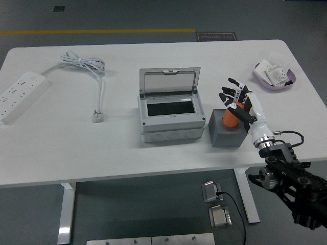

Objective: Fetch the battery,place it into the box,close the lid of the box

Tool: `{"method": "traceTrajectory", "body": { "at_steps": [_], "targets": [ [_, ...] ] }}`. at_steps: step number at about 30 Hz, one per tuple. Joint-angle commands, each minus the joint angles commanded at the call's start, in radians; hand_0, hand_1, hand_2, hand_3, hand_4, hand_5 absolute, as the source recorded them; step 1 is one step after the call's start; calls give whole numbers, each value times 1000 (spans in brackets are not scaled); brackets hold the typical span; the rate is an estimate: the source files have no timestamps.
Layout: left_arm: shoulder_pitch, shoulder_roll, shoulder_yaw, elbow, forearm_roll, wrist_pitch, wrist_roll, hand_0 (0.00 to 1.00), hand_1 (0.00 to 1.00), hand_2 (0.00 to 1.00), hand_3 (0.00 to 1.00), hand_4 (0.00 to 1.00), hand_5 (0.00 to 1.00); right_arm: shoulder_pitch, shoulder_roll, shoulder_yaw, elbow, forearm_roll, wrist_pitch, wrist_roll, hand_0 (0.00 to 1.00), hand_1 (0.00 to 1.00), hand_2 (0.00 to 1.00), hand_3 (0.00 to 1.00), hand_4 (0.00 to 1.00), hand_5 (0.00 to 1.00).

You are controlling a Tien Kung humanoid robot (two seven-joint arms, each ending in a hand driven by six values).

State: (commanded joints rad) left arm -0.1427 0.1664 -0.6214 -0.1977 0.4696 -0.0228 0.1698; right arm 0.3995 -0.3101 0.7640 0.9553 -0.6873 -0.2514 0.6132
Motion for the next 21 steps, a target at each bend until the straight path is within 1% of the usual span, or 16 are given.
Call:
{"method": "traceTrajectory", "body": {
  "at_steps": [9,10,13,21],
  "targets": [
    [-1,1,1,0,1,0,0,668,719,677,625,627,214,1,3,-10,-15,3,0,-3,750,750,696,836,884,396],
    [-1,1,0,0,2,0,0,668,719,677,625,627,214,1,4,-12,-17,4,1,-3,748,748,696,833,868,377],
    [-2,1,-3,0,5,0,1,668,719,677,625,627,214,3,6,-15,-22,8,1,-2,748,748,696,833,868,377],
    [-1,1,-8,0,12,-1,3,668,719,677,626,627,214,1,9,-24,-42,44,-3,21,746,747,692,829,863,366]
  ]
}}
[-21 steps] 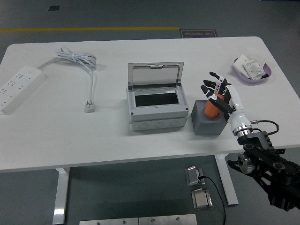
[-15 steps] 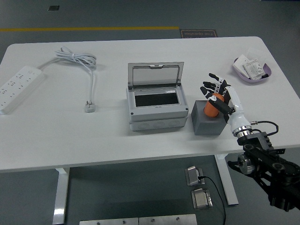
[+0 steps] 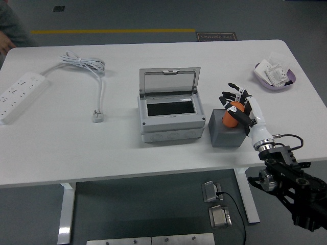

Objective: Fetch the battery,place it into the box,close the lid of the box

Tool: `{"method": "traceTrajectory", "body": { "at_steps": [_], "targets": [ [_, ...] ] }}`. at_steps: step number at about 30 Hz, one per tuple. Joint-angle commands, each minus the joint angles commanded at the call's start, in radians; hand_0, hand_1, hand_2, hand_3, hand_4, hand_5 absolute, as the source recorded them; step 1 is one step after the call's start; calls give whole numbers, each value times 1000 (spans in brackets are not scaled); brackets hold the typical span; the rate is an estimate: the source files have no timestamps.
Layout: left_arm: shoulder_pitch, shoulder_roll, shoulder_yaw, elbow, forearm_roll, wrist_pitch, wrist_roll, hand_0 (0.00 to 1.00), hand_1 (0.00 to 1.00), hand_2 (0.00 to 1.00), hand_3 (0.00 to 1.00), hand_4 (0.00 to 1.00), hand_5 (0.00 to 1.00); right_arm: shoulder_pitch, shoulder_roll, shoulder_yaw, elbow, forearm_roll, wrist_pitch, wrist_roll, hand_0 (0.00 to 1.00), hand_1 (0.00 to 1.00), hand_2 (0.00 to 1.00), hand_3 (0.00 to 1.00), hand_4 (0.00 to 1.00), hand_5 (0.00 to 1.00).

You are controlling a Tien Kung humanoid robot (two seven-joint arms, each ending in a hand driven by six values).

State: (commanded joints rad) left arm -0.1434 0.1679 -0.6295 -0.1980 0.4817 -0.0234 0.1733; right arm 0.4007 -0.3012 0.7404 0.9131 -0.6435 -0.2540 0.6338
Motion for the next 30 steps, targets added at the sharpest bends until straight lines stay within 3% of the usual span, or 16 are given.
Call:
{"method": "traceTrajectory", "body": {
  "at_steps": [24,25,30],
  "targets": [
    [-8,0,-17,-1,30,-2,8,668,719,677,625,625,210,-12,37,-18,-7,120,-47,12,749,737,683,791,842,356],
    [-8,0,-17,-1,30,-2,8,668,719,677,625,625,209,-12,38,-18,-6,120,-48,12,754,733,682,786,876,435],
    [-9,-1,-16,-1,30,-2,8,668,719,677,625,625,209,-12,36,-17,5,107,-52,12,754,733,682,786,876,435]
  ]
}}
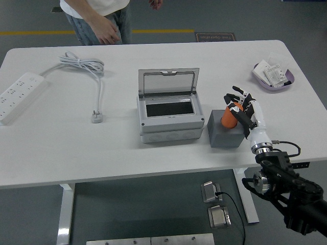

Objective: Fetch the battery,place it into the box,close the lid of the box

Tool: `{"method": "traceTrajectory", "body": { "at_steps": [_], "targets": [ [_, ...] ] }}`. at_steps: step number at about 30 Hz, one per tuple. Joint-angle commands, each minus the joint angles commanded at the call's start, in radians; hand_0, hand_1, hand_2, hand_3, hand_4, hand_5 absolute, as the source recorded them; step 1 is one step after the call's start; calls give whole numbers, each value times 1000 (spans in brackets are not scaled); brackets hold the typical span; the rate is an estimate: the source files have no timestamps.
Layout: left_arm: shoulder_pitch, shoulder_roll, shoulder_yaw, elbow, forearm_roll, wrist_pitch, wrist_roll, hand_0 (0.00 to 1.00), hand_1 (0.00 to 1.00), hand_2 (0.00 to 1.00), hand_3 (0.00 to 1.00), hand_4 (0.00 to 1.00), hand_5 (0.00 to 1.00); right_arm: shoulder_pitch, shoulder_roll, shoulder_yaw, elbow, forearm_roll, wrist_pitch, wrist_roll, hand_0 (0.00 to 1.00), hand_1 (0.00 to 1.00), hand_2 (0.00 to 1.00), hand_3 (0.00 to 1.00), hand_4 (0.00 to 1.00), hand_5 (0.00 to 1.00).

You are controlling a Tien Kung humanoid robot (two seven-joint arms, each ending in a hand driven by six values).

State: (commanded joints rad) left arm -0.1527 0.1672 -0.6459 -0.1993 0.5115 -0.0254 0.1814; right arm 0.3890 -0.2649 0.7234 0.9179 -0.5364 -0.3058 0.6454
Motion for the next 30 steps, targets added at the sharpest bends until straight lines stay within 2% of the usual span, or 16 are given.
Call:
{"method": "traceTrajectory", "body": {
  "at_steps": [12,24,25,30],
  "targets": [
    [6,0,-3,-1,3,1,3,668,719,676,626,626,209,20,-15,13,53,-72,-2,0,751,732,677,774,873,421],
    [8,-1,-4,-1,6,0,4,668,719,677,626,627,210,37,-20,10,69,-102,-4,0,745,729,675,768,870,416],
    [8,-1,-4,-1,7,0,4,668,719,676,626,627,211,37,-20,9,69,-102,-4,0,746,729,674,767,884,453],
    [8,0,-5,-2,9,0,5,668,719,676,626,627,211,34,-18,1,67,-103,-3,0,746,729,674,767,884,453]
  ]
}}
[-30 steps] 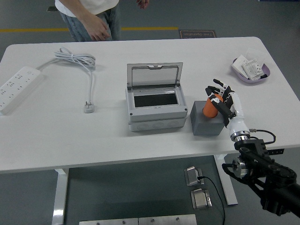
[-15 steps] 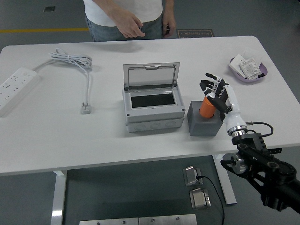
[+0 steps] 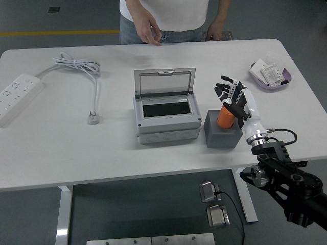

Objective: Fetch the battery,place it into the box,close the lid of the box

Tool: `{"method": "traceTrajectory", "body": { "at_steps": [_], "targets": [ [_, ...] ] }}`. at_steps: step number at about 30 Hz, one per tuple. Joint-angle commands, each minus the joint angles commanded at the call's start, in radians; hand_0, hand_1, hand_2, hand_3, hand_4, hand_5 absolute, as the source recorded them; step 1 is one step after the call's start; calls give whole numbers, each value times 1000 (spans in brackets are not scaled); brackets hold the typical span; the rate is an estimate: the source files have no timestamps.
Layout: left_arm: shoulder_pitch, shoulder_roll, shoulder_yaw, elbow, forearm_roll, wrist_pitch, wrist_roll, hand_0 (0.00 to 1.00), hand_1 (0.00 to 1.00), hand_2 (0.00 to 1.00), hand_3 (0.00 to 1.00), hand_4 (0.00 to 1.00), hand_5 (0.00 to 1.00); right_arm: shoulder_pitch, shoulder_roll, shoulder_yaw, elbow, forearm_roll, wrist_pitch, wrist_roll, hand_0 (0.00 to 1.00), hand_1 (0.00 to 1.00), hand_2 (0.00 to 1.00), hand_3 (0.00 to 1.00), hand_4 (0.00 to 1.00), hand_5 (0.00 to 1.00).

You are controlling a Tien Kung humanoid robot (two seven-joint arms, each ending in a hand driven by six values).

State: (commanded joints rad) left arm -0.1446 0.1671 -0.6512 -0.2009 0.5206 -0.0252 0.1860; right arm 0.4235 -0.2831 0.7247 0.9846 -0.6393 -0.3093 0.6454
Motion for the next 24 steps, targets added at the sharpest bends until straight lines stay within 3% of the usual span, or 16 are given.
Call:
{"method": "traceTrajectory", "body": {
  "at_steps": [12,13,18,19,24],
  "targets": [
    [-2,0,2,0,1,0,0,669,718,676,626,627,212,-5,1,-11,-10,-19,-2,0,748,729,671,761,895,471],
    [-2,0,2,0,1,0,0,669,719,676,625,627,212,-6,1,-11,-12,-20,-2,0,740,728,671,760,847,364],
    [-1,-1,0,-1,4,-1,1,669,719,676,625,627,212,-11,-4,-12,-19,-27,0,0,740,728,671,760,847,364],
    [-1,-1,-1,-1,4,-1,1,669,718,676,625,627,210,-12,-5,-14,-21,-28,0,0,742,728,671,760,737,244],
    [-2,0,-1,-1,4,-1,1,669,718,676,625,627,210,-17,-8,-20,-26,-37,-2,0,742,728,671,760,737,244]
  ]
}}
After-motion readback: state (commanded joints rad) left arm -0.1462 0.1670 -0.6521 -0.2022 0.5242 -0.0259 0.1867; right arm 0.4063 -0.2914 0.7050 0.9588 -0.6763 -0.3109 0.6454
